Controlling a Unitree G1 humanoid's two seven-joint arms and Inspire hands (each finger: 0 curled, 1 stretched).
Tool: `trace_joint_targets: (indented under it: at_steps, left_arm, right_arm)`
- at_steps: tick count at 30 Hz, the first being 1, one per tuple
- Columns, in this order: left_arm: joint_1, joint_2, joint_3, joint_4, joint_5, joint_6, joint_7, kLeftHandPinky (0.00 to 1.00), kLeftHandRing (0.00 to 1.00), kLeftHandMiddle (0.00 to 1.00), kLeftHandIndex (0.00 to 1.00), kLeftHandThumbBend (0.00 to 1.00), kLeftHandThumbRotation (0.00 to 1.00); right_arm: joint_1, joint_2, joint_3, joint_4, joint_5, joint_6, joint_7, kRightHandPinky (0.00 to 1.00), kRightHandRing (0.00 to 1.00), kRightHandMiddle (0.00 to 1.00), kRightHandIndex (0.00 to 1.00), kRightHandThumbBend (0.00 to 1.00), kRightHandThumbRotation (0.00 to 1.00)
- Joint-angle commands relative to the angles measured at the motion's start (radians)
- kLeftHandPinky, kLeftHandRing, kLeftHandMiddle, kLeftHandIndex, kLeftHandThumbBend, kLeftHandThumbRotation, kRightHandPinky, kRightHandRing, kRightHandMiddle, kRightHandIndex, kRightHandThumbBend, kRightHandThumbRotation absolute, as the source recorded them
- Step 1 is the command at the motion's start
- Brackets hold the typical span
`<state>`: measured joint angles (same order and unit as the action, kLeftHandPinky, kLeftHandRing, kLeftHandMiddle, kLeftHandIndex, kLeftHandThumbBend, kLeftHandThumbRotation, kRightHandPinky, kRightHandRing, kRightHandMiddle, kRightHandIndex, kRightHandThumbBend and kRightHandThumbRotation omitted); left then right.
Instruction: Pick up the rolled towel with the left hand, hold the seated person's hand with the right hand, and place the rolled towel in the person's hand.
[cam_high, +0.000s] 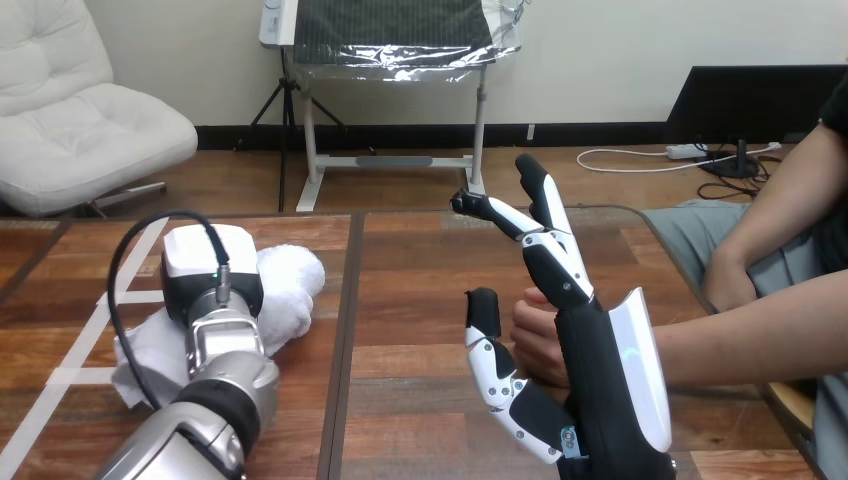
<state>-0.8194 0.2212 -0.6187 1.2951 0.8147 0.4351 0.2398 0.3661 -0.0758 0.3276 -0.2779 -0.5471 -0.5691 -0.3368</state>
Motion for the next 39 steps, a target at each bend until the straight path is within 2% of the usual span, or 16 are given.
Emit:
trace_joint_targets:
  at_steps: [1, 7, 12, 16, 18, 19, 20, 22, 23, 25, 26, 31, 35, 39]
  left_arm:
    - [0.067, 0.004, 0.016, 0.018, -0.028, -0.034, 0.027, 0.21, 0.27, 0.38, 0.57, 0.73, 0.00]
    - [0.092, 0.016, 0.038, 0.002, -0.056, -0.097, 0.126, 0.22, 0.28, 0.38, 0.57, 0.70, 0.00]
    - [0.123, 0.032, 0.075, -0.026, -0.094, -0.194, 0.246, 0.21, 0.26, 0.36, 0.55, 0.68, 0.00]
    - [0.143, 0.041, 0.104, -0.048, -0.125, -0.268, 0.313, 0.17, 0.22, 0.32, 0.55, 0.67, 0.00]
    - [0.162, 0.049, 0.130, -0.068, -0.153, -0.341, 0.355, 0.15, 0.20, 0.29, 0.54, 0.67, 0.00]
    - [0.166, 0.052, 0.137, -0.072, -0.160, -0.362, 0.367, 0.15, 0.20, 0.29, 0.54, 0.67, 0.00]
    - [0.181, 0.057, 0.157, -0.092, -0.183, -0.416, 0.384, 0.14, 0.19, 0.28, 0.54, 0.67, 0.00]
    - [0.198, 0.062, 0.178, -0.112, -0.208, -0.474, 0.401, 0.13, 0.18, 0.27, 0.53, 0.67, 0.00]
    - [0.216, 0.065, 0.203, -0.140, -0.237, -0.524, 0.401, 0.13, 0.18, 0.27, 0.53, 0.66, 0.00]
    - [0.235, 0.068, 0.228, -0.168, -0.269, -0.577, 0.397, 0.14, 0.20, 0.29, 0.52, 0.65, 0.00]
    - [0.257, 0.069, 0.247, -0.204, -0.292, -0.622, 0.401, 0.15, 0.20, 0.30, 0.52, 0.65, 0.00]
    - [0.338, 0.069, 0.299, -0.341, -0.366, -0.749, 0.394, 0.23, 0.29, 0.37, 0.50, 0.63, 0.00]
    - [0.437, 0.043, 0.356, -0.503, -0.479, -0.870, 0.338, 0.29, 0.34, 0.41, 0.50, 0.63, 0.00]
    - [0.518, 0.010, 0.387, -0.632, -0.583, -0.950, 0.277, 0.31, 0.36, 0.42, 0.50, 0.63, 0.01]
  right_arm:
    - [-0.049, 0.022, -0.017, -0.042, 0.019, -0.018, 0.002, 1.00, 1.00, 1.00, 0.80, 0.00, 0.00]
    - [-0.047, 0.023, -0.021, -0.045, 0.014, -0.014, 0.001, 1.00, 1.00, 1.00, 0.80, 0.00, 0.00]
    - [-0.046, 0.025, -0.023, -0.044, 0.015, -0.017, -0.001, 1.00, 1.00, 1.00, 0.79, 0.00, 0.00]
    - [-0.047, 0.028, -0.025, -0.043, 0.011, -0.018, -0.004, 1.00, 1.00, 1.00, 0.79, 0.00, 0.00]
    - [-0.047, 0.028, -0.026, -0.042, 0.009, -0.019, -0.006, 1.00, 1.00, 1.00, 0.79, 0.00, 0.00]
    - [-0.047, 0.029, -0.027, -0.041, 0.009, -0.019, -0.006, 1.00, 1.00, 1.00, 0.79, 0.00, 0.00]
    - [-0.048, 0.029, -0.027, -0.041, 0.008, -0.020, -0.007, 1.00, 1.00, 1.00, 0.79, 0.00, 0.00]
    - [-0.046, 0.028, -0.029, -0.042, 0.008, -0.022, -0.007, 1.00, 1.00, 0.99, 0.79, 0.00, 0.00]
    - [-0.046, 0.027, -0.030, -0.042, 0.008, -0.022, -0.007, 1.00, 1.00, 0.99, 0.78, 0.00, 0.00]
    - [-0.046, 0.027, -0.031, -0.043, 0.007, -0.021, -0.008, 1.00, 1.00, 0.99, 0.78, 0.00, 0.00]
    - [-0.046, 0.027, -0.033, -0.043, 0.005, -0.021, -0.009, 1.00, 1.00, 0.99, 0.78, 0.00, 0.00]
    - [-0.047, 0.029, -0.038, -0.043, 0.001, -0.018, -0.015, 1.00, 1.00, 0.98, 0.77, 0.00, 0.00]
    - [-0.046, 0.025, -0.044, -0.050, 0.011, -0.015, -0.008, 1.00, 1.00, 0.97, 0.77, 0.00, 0.00]
    - [-0.046, 0.021, -0.049, -0.056, 0.020, -0.011, -0.002, 1.00, 1.00, 0.98, 0.77, 0.00, 0.00]
